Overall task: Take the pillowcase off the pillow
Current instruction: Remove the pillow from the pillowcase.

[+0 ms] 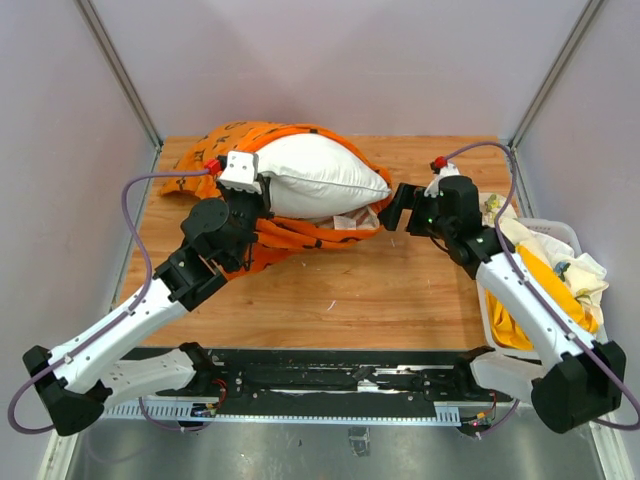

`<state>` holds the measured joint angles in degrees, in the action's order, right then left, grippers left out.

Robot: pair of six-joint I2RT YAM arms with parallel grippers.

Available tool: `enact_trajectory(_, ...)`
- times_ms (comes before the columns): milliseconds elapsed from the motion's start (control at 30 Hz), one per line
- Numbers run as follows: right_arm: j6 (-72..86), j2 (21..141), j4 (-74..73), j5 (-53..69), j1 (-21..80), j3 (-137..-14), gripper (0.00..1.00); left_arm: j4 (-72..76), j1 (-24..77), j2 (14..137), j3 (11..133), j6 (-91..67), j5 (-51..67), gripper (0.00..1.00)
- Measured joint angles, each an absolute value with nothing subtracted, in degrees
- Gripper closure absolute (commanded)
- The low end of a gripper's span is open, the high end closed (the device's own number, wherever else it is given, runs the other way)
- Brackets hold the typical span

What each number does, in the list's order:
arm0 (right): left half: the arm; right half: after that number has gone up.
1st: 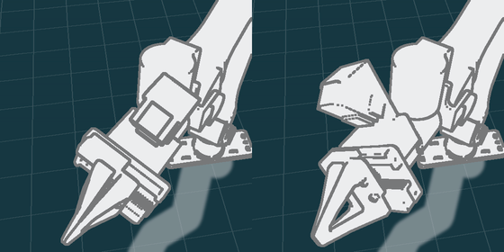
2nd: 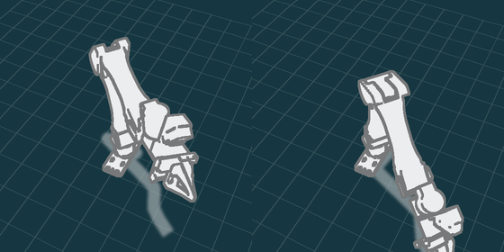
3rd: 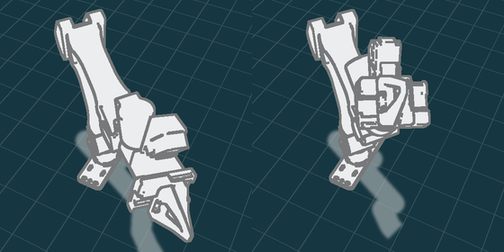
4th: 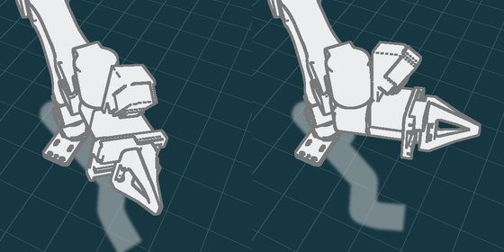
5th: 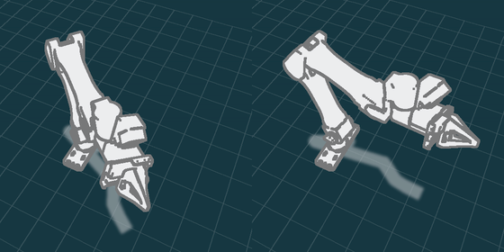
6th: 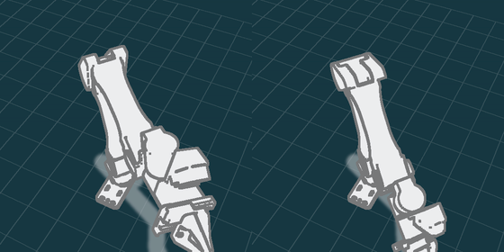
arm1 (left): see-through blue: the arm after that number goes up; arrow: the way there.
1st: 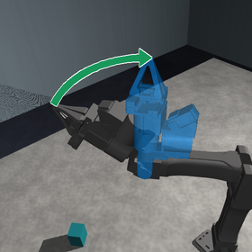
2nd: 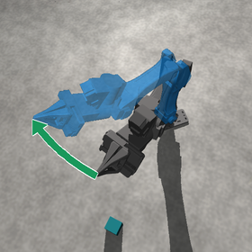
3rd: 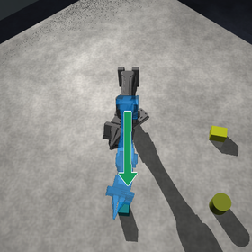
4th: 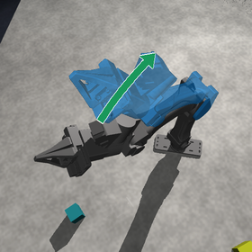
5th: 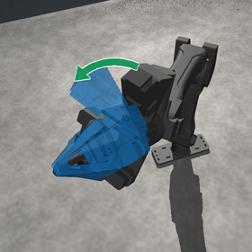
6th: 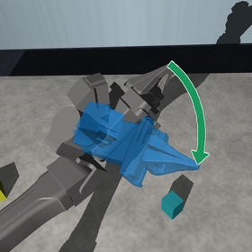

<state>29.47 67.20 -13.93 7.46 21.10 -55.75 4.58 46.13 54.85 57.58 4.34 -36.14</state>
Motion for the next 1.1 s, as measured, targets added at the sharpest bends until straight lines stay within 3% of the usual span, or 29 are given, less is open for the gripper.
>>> enact_trajectory(333,29.2,55.9,-7.9,7.5,21.1,-51.6,0.02,2.3,44.5,58.7,61.1,2.1,-33.5,1.0)
enact_trajectory(733,32.4,62.4,-5.5,11.5,18.1,-51.5,0.0,0.1,43.0,59.0,62.0,0.8,-28.3,1.0)
enact_trajectory(1100,37.6,66.1,0.2,16.0,14.8,-51.1,0.11,-1.0,41.6,54.4,59.5,1.6,-13.1,1.0)
